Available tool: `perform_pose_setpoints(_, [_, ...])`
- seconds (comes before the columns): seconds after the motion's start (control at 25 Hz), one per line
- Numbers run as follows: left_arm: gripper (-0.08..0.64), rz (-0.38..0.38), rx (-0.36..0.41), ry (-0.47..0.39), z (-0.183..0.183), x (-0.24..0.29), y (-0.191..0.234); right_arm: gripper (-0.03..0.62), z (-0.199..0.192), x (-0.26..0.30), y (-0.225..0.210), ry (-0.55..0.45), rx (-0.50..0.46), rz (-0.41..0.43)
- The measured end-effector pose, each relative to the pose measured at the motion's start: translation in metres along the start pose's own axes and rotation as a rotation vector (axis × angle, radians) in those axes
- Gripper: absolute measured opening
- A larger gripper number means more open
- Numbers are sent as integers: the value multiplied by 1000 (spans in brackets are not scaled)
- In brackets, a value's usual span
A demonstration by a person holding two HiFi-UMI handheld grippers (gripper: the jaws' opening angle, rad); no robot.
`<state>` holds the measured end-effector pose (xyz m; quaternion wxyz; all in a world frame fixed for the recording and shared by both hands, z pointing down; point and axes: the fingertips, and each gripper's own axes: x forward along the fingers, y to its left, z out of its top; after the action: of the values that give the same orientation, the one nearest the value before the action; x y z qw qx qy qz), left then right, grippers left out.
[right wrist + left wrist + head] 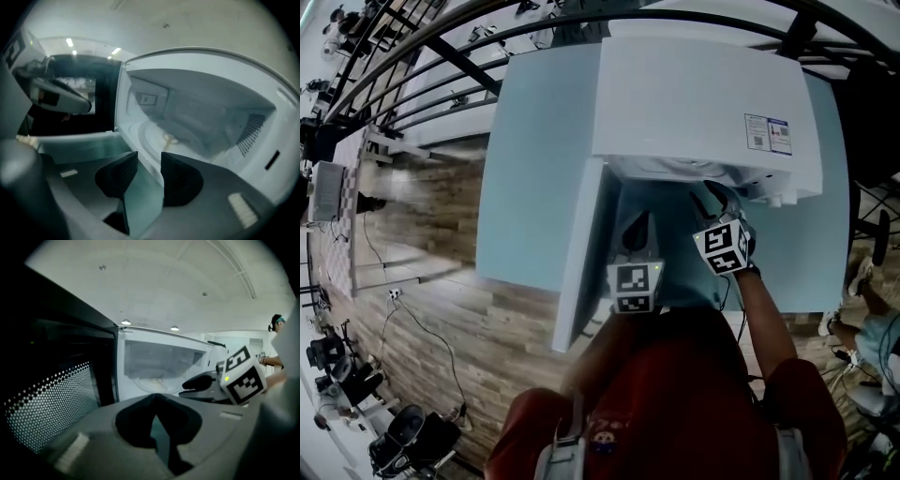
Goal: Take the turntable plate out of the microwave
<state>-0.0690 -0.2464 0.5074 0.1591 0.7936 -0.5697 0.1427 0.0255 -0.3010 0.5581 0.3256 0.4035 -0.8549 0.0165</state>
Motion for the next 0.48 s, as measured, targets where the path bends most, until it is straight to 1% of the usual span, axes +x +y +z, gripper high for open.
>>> perform_pose_setpoints(0.12, [0,-8,0,6,-3,0,1,158,1,18,8,54,-235,-6])
perform_pose_setpoints(0.2, [0,-11,-4,9,-5,0,2,160,0,29,11,90,-357,-5])
perform_pose_setpoints(0.28, [0,-13,-9,11,-6,-2,3,171,-1,38,15,117,-423,3])
perform_pose_setpoints(0.48, [0,-15,-15,21,-11,-3,7,178,-4,56,17,169,-492,37])
